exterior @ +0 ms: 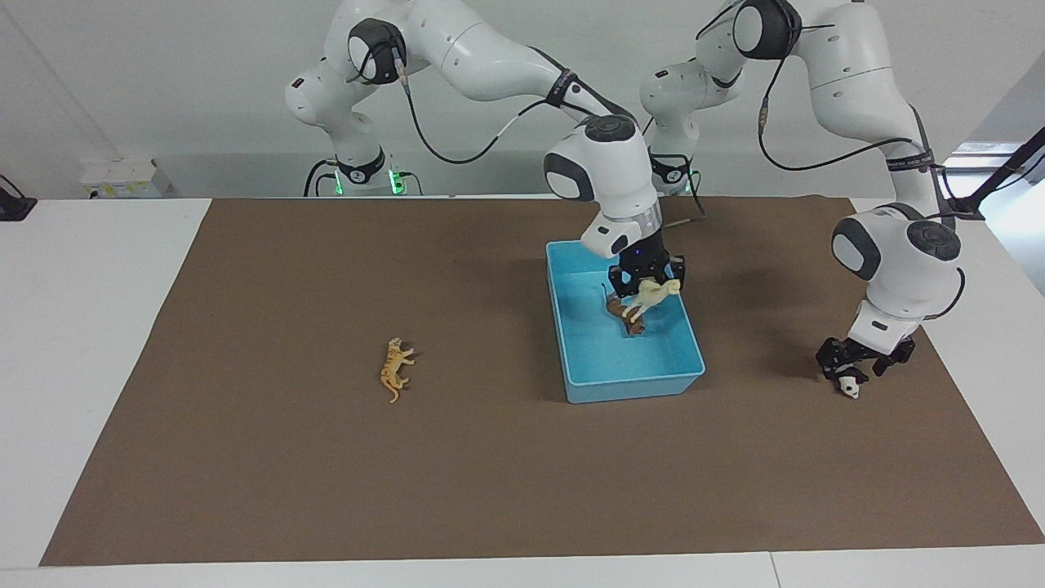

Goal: Put all toys into storage box

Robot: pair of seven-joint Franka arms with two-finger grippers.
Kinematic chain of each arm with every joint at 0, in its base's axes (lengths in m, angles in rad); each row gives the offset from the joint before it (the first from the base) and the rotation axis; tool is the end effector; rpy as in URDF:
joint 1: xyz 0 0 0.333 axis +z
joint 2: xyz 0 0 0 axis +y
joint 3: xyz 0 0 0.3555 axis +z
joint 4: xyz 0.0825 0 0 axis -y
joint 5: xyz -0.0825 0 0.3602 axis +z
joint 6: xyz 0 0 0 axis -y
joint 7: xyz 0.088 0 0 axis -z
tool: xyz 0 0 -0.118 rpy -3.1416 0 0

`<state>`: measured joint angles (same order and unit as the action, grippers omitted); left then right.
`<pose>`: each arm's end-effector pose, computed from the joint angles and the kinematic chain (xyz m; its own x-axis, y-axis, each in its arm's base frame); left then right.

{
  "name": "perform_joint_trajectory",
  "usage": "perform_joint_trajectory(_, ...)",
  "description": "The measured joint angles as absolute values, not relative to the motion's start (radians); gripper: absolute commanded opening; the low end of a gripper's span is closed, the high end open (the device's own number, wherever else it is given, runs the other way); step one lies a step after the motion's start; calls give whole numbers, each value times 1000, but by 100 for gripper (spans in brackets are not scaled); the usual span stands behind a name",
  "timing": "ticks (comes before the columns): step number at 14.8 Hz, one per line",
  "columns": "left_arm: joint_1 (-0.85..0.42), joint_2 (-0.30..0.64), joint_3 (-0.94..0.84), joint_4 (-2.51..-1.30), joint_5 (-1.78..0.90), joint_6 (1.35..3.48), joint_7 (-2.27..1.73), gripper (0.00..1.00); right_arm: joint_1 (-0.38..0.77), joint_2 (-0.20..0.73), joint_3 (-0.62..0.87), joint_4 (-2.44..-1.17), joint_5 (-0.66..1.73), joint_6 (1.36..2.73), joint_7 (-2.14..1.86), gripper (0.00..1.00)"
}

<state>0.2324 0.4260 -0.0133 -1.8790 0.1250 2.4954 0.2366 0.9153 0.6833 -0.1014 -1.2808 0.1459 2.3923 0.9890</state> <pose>0.6376 0.1429 0.3434 0.9802 -0.1171 0.1596 -0.0971 -0.9870 -0.1281 0.5176 0.5858 0.4257 0.9528 -0.2519 0.1695 -0.1707 -0.9062 -0.3868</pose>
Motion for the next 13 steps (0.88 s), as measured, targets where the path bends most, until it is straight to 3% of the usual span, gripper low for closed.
perform_joint_trajectory(3,233,434,-12,-1882,125,2497,237,83,907,680,-111,-1262,144,2354,1053,100)
perform_joint_trajectory(6,233,435,-13,-1893,121,2504,237,46,891,677,-120,-1230,143,2327,1124,100)
perform_joint_trajectory(7,232,435,-15,-1891,120,2504,237,38,887,675,-128,-1225,142,2306,1133,100)
perform_joint_trajectory(11,230,439,-17,-1831,117,2434,227,35,862,603,-265,-1211,114,2113,1066,100)
perform_joint_trajectory(13,207,437,-29,-1741,110,2301,165,35,762,562,-297,-1223,114,2004,899,100)
